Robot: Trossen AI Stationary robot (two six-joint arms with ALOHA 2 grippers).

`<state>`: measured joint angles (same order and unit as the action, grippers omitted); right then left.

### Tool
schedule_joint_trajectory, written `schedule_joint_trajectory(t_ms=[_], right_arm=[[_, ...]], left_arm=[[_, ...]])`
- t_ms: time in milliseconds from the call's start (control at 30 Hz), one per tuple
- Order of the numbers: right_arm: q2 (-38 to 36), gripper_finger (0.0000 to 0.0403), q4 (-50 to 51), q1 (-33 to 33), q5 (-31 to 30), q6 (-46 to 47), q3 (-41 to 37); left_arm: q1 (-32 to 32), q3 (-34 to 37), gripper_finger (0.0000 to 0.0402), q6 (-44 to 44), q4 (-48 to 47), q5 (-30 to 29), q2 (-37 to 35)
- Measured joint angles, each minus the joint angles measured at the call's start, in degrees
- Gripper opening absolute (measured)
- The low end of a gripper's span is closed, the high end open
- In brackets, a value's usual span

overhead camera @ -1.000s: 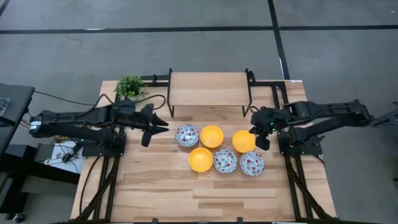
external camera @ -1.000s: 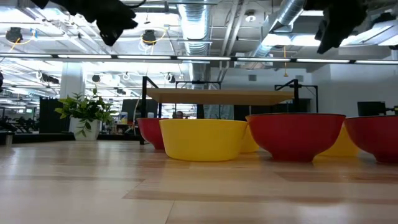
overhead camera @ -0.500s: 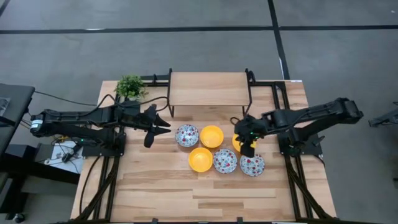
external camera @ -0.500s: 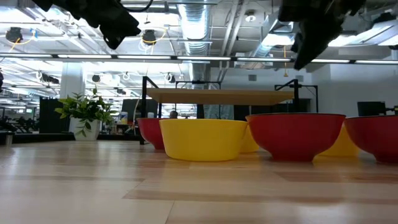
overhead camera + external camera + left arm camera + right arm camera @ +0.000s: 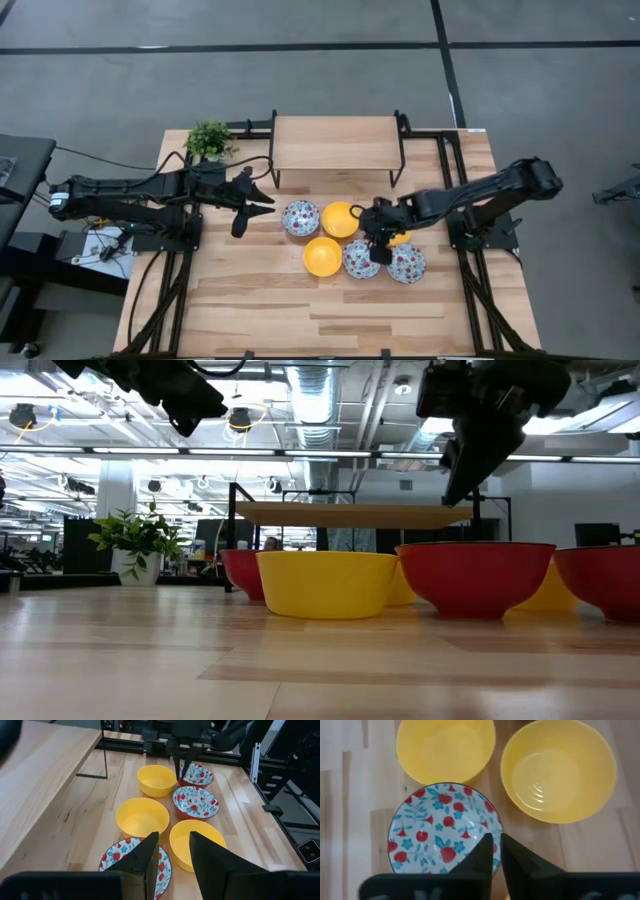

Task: Pick & Place Mini bowls
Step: Put the middle white patterned bowl on the shelf

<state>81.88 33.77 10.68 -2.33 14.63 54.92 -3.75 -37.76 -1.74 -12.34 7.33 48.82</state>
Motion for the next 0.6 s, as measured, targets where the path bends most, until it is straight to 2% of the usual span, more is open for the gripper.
schedule_joint_trajectory(t_ms=[133, 233, 600], right_arm=[[1.1, 0.0077, 0.1, 0.2, -0.1, 0.4, 0.0], [2.4, 0.0095, 0.3, 0.1, 0.5, 0.1, 0.0], [6.7, 0.0102, 0.1, 0.1, 0.7, -0.1, 0.0]], left_arm=[[0.0, 0.0, 0.0108, 0.0, 0.0, 0.0, 0.0], [0.0, 0.0, 0.0108, 0.0, 0.0, 0.0, 0.0], [0.0, 0.0, 0.0108, -0.2, 0.1, 0.0, 0.0]])
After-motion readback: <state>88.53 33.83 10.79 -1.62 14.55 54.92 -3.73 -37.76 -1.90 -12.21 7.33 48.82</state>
